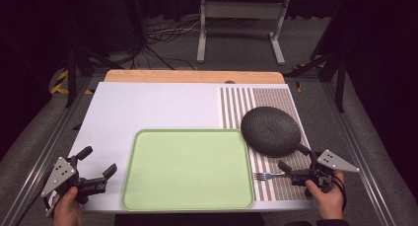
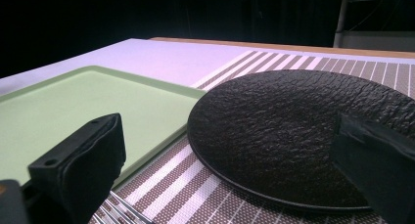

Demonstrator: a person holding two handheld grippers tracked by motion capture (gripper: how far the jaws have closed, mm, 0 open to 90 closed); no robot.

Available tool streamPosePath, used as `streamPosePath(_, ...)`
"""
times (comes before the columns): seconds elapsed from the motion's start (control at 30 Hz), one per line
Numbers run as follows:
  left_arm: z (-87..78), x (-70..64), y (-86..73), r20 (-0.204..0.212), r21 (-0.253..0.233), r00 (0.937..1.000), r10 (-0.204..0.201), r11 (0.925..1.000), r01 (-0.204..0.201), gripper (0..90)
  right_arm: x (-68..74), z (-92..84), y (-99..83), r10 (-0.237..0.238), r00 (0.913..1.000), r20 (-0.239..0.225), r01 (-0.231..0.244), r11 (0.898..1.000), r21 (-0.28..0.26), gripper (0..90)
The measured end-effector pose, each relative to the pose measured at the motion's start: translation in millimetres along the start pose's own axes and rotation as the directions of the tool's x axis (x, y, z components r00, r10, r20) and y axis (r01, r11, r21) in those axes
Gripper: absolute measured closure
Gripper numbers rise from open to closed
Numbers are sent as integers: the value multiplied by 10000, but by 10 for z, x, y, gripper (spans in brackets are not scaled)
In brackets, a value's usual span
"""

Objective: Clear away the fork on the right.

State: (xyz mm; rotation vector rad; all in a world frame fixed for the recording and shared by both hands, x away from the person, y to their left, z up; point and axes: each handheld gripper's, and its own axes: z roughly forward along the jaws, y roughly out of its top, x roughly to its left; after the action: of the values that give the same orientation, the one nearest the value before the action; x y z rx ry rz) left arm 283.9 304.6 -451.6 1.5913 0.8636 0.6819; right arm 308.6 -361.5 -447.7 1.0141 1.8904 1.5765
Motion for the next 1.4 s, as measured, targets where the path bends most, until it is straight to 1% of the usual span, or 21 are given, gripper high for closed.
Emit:
streamPosePath(0.17, 2, -4, 2, 10, -74, 10000, -24, 10000, 25, 0, 15, -1, 10, -153, 9999, -32, 153, 9999, 4, 4)
streamPosePath(0.5, 1, -8, 6, 28, 60, 10000, 91, 9999, -91, 0, 20, -1, 14, -146, 9999, -53, 146, 9999, -6, 4)
streamPosePath(0.6, 2, -8, 7, 23, 70, 10000, 81, 9999, -81, 0, 18, -6, 19, -125, 9999, -80, 125, 9999, -67, 4)
streamPosePath(0.77, 3, -7, 6, 10, 82, 10000, 79, 9999, -79, 0, 18, -5, 17, -82, 9999, -69, 82, 10000, -17, 5)
streamPosePath(0.93, 3, -8, 4, -21, 94, 10000, 74, 9999, -74, 0, 23, 17, 27, -170, 9998, -95, 170, 9999, 9, 4)
streamPosePath(1.03, 0, -7, -1, -93, 115, 10000, 22, 9999, -21, 0, 26, 71, 66, -274, 9994, -198, 277, 9995, 150, 4)
streamPosePath(1.17, -6, -6, 3, -121, 93, 9999, 47, 9999, -46, 0, 34, 106, 140, -331, 9992, -206, 333, 9994, 116, 4)
streamPosePath(1.33, -8, -7, 3, -114, 77, 9999, 51, 10000, -50, 0, 53, 173, 254, -618, 9977, -277, 636, 9955, 700, 5)
streamPosePath(1.37, -8, -7, 3, -114, 77, 9999, 51, 10000, -50, 0, 53, 173, 254, -618, 9977, -277, 636, 9955, 700, 5)
streamPosePath(1.4, -10, -6, 5, -114, 77, 9999, 66, 9999, -65, 0, 56, 180, 276, -688, 9971, -315, 712, 9939, 841, 5)
